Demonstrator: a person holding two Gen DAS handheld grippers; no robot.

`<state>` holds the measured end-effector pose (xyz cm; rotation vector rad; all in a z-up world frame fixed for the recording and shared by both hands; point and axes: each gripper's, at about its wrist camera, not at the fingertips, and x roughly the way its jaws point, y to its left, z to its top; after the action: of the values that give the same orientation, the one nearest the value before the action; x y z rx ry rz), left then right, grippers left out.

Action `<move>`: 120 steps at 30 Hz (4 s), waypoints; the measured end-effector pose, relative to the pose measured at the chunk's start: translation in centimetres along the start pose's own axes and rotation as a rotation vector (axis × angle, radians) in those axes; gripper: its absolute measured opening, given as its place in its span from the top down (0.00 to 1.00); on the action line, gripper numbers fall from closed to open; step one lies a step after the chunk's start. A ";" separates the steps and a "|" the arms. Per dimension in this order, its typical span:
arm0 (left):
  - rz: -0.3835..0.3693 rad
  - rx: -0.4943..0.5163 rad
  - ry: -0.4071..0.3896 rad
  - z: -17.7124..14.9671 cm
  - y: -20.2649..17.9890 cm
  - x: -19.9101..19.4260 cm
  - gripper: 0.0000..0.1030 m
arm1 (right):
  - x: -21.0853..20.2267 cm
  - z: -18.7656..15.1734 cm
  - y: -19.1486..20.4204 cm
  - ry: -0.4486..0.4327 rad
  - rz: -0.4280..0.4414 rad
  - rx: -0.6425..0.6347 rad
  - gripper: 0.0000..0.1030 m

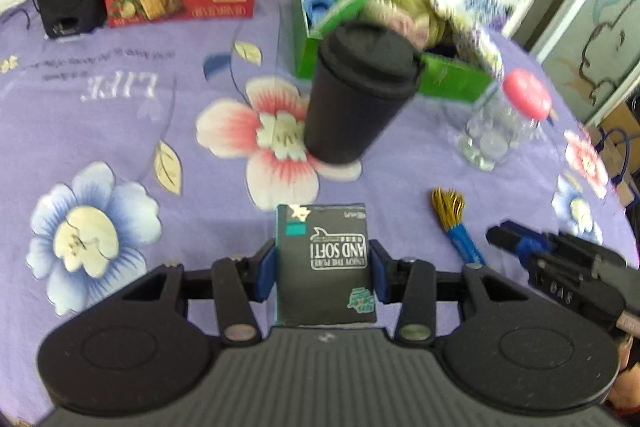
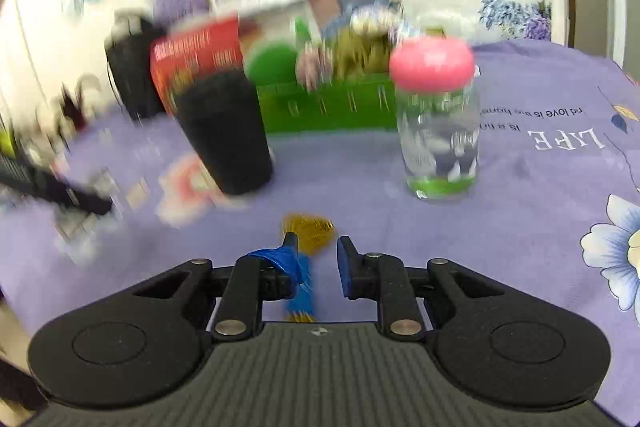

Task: Organize soft objects

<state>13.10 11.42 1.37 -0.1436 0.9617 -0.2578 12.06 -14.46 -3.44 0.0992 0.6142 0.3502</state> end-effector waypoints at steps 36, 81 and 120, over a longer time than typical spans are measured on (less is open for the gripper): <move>0.060 0.093 -0.012 2.1 -0.1 2.0 0.58 | 0.1 7.3 2.1 0.308 0.098 -0.247 1.00; 0.052 0.327 -0.312 20.7 -12.6 -1.5 0.17 | 1.7 23.4 -3.6 0.091 -0.006 -0.082 0.77; 0.235 0.161 -0.357 0.1 -13.9 -0.3 0.00 | -6.2 3.1 -2.5 -0.111 -0.367 0.145 0.64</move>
<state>10.92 -1.82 4.96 0.0707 0.5927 -0.0866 9.93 -18.96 2.02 0.1412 0.5347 -0.0555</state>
